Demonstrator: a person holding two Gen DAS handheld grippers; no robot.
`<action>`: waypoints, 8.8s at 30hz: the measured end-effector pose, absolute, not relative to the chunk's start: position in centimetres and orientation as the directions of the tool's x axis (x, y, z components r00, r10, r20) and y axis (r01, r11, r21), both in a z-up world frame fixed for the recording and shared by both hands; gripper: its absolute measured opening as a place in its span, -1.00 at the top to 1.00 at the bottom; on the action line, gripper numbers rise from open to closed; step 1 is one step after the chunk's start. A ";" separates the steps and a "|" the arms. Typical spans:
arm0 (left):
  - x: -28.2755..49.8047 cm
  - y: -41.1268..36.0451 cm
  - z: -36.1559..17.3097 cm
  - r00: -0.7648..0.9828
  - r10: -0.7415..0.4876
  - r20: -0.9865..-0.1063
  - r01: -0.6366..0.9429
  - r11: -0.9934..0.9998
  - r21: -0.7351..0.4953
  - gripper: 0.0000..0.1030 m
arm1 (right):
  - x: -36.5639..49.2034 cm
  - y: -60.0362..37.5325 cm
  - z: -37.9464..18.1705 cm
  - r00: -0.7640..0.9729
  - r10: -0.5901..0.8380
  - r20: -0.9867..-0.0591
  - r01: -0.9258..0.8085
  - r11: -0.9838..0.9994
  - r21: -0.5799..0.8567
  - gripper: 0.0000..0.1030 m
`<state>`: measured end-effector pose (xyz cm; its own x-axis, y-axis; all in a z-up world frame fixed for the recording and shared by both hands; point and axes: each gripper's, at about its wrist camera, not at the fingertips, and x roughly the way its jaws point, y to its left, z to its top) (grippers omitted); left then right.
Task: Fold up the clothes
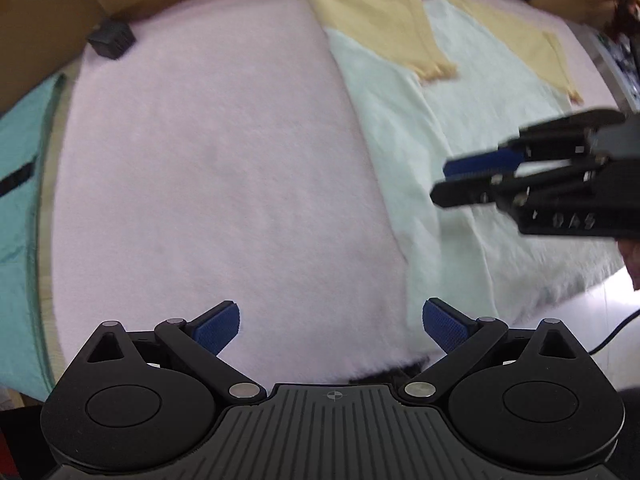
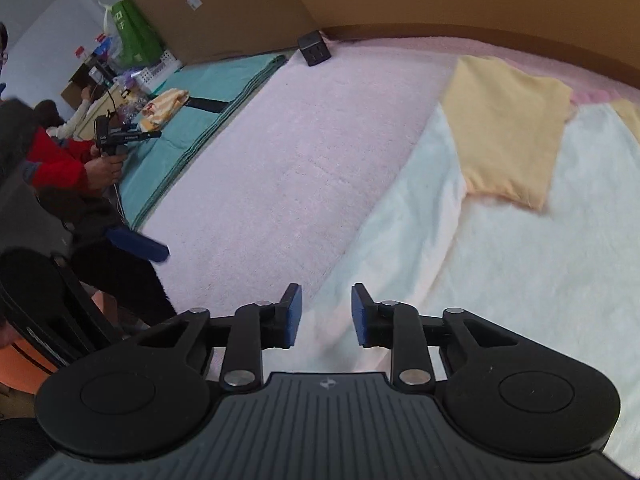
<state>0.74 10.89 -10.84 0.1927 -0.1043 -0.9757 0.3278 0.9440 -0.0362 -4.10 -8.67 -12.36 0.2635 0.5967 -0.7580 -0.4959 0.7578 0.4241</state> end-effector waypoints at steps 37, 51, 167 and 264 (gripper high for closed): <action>12.6 -2.7 -20.0 0.078 -0.285 -0.955 0.531 0.823 -0.202 -1.00 | -11.6 -5.0 -15.4 -0.088 0.622 -0.778 -0.586 0.599 0.546 0.63; 2.6 3.4 -17.1 0.102 -0.423 -0.900 0.462 0.822 -0.334 -1.00 | -2.7 -13.6 -9.5 0.096 0.558 -0.824 -0.564 0.713 0.417 0.33; 0.8 -12.8 -19.4 -0.110 -0.319 -0.941 0.542 0.775 -0.326 -1.00 | -20.4 -29.8 -15.3 0.421 0.340 -0.841 0.148 0.889 0.433 0.90; -1.2 -13.0 -21.4 -0.319 -0.365 -0.874 0.422 0.771 -0.476 1.00 | 6.0 -41.8 -18.9 0.525 0.325 -0.787 0.408 0.715 0.568 0.24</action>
<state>-1.19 -13.04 -21.40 -0.3195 -0.3652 -0.8744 0.4221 0.7714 -0.4763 5.98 -41.78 -18.92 0.5246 0.3254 -0.7867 0.4082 0.7148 0.5678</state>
